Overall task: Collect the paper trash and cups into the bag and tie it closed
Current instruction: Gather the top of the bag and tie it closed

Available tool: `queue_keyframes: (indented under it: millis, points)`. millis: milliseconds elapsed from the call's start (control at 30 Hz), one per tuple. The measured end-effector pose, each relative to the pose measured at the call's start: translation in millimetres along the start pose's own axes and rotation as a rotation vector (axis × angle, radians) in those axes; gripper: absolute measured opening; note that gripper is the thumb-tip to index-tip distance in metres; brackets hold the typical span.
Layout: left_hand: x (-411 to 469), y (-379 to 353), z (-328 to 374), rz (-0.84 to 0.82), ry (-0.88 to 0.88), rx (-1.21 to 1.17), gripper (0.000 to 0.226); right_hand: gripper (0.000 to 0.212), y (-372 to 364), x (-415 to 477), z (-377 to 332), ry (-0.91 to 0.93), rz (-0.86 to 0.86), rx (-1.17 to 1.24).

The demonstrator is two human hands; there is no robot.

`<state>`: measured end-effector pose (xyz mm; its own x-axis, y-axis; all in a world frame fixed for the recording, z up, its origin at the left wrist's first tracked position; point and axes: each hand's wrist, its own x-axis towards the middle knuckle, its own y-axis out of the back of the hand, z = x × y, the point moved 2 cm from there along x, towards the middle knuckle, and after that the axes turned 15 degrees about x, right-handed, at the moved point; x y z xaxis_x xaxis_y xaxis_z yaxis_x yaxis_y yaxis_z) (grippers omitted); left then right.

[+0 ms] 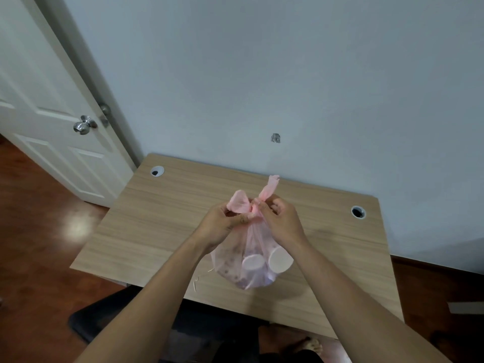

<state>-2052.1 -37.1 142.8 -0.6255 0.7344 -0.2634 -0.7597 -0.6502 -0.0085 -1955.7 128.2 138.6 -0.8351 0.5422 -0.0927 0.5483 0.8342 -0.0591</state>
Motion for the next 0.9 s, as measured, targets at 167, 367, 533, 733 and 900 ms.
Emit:
queue_keyframes:
  millis: [167, 367, 533, 733, 900]
  points:
    - [9.3, -1.4, -6.5, 0.191, 0.029, -0.12, 0.032, 0.026, 0.6, 1.7, 2.0, -0.061, 0.062, 0.043]
    - [13.9, 4.9, -19.9, 0.326, 0.071, -0.103, 0.023, 0.046, 17.8, 7.8, 11.6, -0.231, 0.226, -0.159]
    - [16.5, -1.7, -31.7, 0.392, 0.172, -0.063, 0.019, 0.05, 25.3, 10.3, 11.7, -0.286, 0.237, -0.265]
    - [22.7, -1.5, -28.2, 0.404, 0.179, 0.037, 0.027, 0.026, 19.5, 4.6, 0.8, -0.077, 0.169, -0.231]
    - [26.4, -7.3, -3.3, 0.138, 0.036, -0.362, 0.036, 0.018, 13.8, 7.7, -17.8, -0.011, -0.024, 0.098]
